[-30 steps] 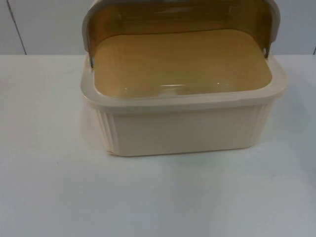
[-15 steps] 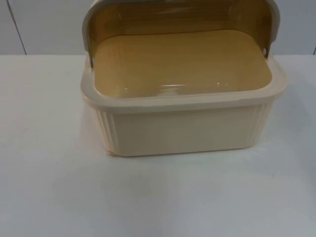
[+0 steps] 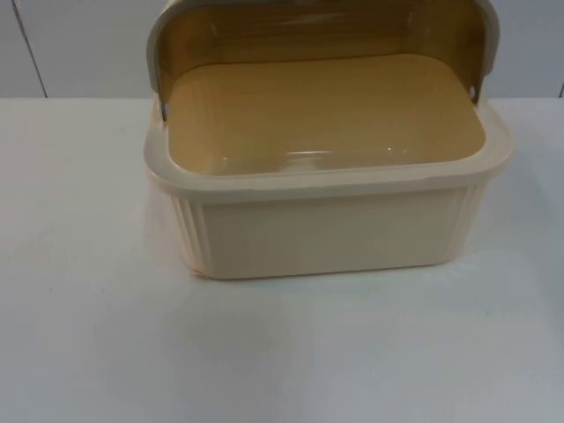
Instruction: Open the box lid with the left hand, place the block into the box with the right hand, then close the box lid with the left hand.
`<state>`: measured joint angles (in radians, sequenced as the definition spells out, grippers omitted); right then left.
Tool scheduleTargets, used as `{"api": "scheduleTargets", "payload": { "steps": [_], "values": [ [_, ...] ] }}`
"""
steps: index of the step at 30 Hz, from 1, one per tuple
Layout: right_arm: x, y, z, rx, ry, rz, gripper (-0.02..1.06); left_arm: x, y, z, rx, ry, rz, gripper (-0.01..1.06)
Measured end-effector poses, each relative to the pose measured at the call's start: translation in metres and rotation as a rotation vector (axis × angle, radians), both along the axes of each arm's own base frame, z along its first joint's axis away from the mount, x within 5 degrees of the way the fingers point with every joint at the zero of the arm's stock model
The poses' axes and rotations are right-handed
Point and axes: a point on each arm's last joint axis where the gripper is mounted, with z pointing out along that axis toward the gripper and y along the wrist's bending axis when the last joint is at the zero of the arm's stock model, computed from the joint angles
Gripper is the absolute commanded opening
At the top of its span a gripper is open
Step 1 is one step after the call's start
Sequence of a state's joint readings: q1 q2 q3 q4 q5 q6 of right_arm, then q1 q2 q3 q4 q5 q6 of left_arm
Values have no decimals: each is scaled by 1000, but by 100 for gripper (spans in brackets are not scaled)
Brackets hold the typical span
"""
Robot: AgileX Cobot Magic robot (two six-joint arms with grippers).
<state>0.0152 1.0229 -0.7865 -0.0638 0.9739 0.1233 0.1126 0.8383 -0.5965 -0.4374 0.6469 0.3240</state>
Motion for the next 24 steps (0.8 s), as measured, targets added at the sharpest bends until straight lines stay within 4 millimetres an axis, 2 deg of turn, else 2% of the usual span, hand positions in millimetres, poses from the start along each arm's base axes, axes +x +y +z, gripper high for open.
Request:
{"api": "scheduleTargets", "payload": {
  "steps": [5, 6, 10, 15, 21, 24],
  "values": [
    [35, 1, -36, 4, 172, -16, 105, 0, 0, 0, 2, -2, -1, 0],
    [35, 1, -36, 4, 172, -16, 105, 0, 0, 0, 2, -2, -1, 0],
    [58, 0, -56, 9, 172, -62, 105, 0, 0, 0, 2, -2, -1, 0],
    [77, -2, -75, 4, 152, -126, 105, 0, 0, 0, 4, -2, -3, 0],
    [90, -7, -93, -17, 140, -203, 105, 0, 0, 0, 6, -3, -4, 0],
    [98, -7, -109, -3, 152, -250, 105, 0, 0, 0, 6, -3, -4, 0]
  ]
}}
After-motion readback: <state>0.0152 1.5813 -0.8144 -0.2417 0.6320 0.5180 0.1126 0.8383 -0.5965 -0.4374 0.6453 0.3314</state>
